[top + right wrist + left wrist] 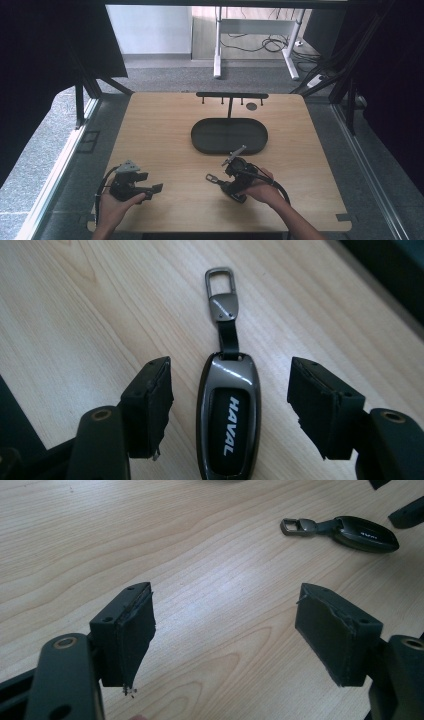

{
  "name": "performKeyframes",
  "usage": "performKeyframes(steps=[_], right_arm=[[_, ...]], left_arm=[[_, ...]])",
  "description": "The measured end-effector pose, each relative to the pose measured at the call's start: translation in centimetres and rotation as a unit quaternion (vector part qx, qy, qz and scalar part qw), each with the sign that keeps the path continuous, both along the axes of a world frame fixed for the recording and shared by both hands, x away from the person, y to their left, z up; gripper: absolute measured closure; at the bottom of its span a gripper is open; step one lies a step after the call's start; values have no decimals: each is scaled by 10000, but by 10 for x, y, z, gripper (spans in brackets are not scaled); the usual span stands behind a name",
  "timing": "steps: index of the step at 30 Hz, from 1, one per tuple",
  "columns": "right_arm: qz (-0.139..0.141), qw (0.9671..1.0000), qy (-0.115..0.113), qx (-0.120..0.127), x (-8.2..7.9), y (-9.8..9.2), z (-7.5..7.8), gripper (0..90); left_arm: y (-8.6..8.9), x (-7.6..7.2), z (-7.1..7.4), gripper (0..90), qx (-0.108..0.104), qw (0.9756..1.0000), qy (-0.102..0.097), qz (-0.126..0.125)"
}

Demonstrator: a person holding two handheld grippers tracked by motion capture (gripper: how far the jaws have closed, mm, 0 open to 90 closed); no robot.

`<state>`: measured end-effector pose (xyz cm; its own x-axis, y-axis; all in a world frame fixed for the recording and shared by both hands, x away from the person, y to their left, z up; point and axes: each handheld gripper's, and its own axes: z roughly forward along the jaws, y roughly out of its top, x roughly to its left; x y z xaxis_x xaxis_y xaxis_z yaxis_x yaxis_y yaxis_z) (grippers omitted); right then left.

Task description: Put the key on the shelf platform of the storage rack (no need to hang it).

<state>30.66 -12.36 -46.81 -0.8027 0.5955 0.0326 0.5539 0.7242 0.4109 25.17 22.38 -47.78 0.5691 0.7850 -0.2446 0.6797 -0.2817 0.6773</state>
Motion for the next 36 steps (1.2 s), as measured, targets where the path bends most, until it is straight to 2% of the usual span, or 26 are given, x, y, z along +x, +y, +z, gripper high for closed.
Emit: performKeyframes(steps=[5, 17, 26, 36], right_arm=[[-5, 9997, 77, -233, 1, 2, -12, 346], [3, 9986, 179, -497, 5, 7, -26, 352], [41, 9969, 369, -699, 7, 8, -38, 371], [56, 9966, 344, -751, 8, 9, -37, 448]], left_arm=[[0, 0, 0, 241, 11, 10000, 4, -16], [0, 0, 0, 241, 2, 10000, 0, 6], [0, 0, 1, 241, -4, 10000, -8, 7], [-1, 0, 0, 241, 11, 10000, 6, -4]])
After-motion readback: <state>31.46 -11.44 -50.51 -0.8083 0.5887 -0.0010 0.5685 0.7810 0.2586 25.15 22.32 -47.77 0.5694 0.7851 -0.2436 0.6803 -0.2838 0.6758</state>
